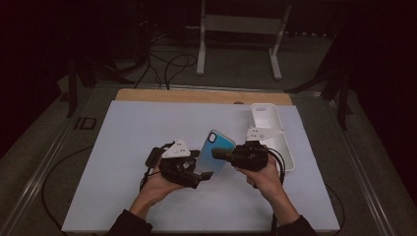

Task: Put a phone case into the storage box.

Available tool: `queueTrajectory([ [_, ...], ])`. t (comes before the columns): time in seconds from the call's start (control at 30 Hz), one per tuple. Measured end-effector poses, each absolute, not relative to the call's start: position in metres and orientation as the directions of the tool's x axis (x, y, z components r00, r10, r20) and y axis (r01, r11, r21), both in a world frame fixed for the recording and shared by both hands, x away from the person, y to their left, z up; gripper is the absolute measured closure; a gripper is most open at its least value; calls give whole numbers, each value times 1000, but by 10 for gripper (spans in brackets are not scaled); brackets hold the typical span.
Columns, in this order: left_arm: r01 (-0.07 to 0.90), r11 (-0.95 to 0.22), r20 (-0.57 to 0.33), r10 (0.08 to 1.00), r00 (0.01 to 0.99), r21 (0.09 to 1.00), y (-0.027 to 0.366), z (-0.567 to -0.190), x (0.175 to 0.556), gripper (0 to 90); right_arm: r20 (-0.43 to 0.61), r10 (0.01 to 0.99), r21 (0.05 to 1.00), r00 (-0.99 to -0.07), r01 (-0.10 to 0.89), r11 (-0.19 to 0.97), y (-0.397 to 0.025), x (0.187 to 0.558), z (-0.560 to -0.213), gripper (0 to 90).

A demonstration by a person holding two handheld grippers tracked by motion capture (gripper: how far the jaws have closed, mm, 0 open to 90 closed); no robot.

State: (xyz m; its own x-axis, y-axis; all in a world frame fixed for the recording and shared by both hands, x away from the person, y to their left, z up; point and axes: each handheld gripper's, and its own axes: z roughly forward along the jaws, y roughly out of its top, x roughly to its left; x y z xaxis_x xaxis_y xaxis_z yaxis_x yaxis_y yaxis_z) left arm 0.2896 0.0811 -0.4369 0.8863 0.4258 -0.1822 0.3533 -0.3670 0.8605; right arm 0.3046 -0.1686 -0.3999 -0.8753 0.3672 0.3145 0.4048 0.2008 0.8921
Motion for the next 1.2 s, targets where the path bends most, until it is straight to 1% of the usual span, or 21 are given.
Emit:
queueTrajectory([
  [0.1,346,-375,-193,388,901,860,79,-438,289,261,310,337,901,-889,388,195,-167,304,-399,861],
  [0.17,341,-381,-193,376,906,859,79,-439,288,303,310,323,903,-894,383,194,-166,303,-398,861],
  [0.33,337,-385,-194,363,911,859,79,-440,288,449,301,300,910,-905,367,193,-167,303,-397,860],
  [0.37,338,-383,-195,366,910,860,80,-440,289,449,299,298,911,-906,364,193,-168,303,-397,860],
  [0.5,333,-387,-197,351,916,860,81,-441,289,510,298,285,915,-911,358,187,-169,304,-398,860],
  [0.57,329,-389,-194,346,918,860,81,-441,289,560,294,283,917,-913,353,185,-169,305,-398,856],
  [0.63,326,-392,-198,331,922,860,82,-441,289,576,291,282,918,-914,351,188,-171,305,-398,848],
  [0.67,326,-392,-198,331,922,860,82,-441,289,617,291,282,918,-914,351,188,-171,305,-398,848],
  [0.7,326,-392,-198,331,922,860,82,-441,289,617,281,284,920,-917,342,192,-171,305,-398,848],
  [0.73,325,-395,-199,325,924,859,81,-442,289,617,281,284,920,-917,342,192,-171,305,-398,822],
  [0.77,325,-400,-201,321,925,857,81,-443,289,674,255,306,922,-917,327,210,-171,304,-396,745],
  [0.83,328,-405,-204,320,925,854,79,-444,289,724,226,337,924,-914,310,222,-170,303,-396,659],
  [0.87,328,-405,-204,320,925,854,79,-444,289,750,226,337,924,-914,310,222,-170,303,-396,659],
  [0.9,330,-412,-207,314,927,849,79,-445,290,750,219,354,924,-909,310,225,-169,302,-395,622],
  [0.93,330,-413,-208,313,927,849,78,-445,290,771,207,369,924,-906,305,230,-167,302,-395,579],
  [1.0,325,-417,-203,311,929,849,78,-445,290,795,197,377,925,-905,299,234,-164,301,-396,525],
  [1.2,315,-416,-179,334,925,853,78,-443,288,807,176,401,925,-899,291,246,-159,300,-395,422],
])
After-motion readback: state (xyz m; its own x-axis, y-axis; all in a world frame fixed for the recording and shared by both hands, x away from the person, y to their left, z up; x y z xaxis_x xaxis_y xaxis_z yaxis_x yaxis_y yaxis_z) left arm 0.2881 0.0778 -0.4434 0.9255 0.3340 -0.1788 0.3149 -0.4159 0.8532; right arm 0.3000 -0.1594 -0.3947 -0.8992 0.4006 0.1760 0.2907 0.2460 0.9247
